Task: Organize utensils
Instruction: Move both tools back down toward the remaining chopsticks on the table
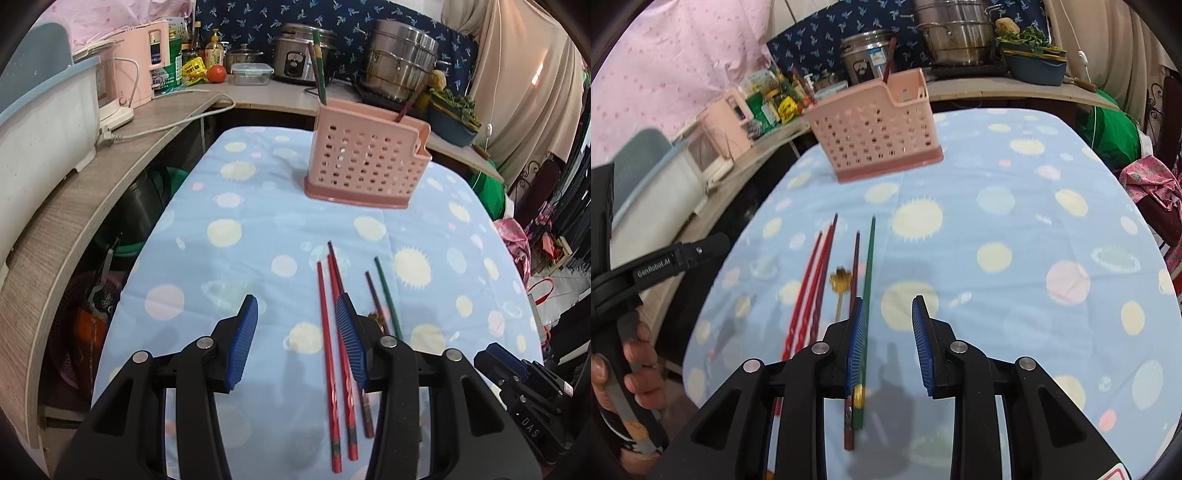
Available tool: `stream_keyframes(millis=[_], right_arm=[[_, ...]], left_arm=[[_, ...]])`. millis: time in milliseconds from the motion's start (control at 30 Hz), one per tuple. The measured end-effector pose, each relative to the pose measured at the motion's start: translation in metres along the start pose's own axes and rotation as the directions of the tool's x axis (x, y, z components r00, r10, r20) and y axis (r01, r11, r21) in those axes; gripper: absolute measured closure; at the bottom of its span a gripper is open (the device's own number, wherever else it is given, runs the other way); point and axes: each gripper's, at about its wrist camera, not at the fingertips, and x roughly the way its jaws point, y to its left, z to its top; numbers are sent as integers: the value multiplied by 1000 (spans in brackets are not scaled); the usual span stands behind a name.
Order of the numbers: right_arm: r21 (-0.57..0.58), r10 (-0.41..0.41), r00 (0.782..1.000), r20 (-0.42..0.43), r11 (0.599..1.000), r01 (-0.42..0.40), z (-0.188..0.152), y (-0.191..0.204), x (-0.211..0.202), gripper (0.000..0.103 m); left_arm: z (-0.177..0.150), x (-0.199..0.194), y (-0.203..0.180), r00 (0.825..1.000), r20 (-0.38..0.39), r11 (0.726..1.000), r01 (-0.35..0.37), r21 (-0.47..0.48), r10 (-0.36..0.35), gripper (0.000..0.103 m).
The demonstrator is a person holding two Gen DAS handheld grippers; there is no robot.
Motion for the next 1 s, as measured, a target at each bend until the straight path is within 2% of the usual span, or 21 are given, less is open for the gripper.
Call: stream_keyframes(millis=[200,467,1000], right_arm=[[-31,-3,998,-59,1000,1,-28,9,12,77],[-50,2,994,-107,999,-8,-41,17,26,77],[-72,-17,991,-130,997,7,-48,21,36,80]], left_arm=[[-29,8,1,999,-53,1000,-2,6,2,61],[-58,17,3,994,-113,1000,-7,9,8,61],[-75,20,-5,989,-148,999,4,35,1,61]])
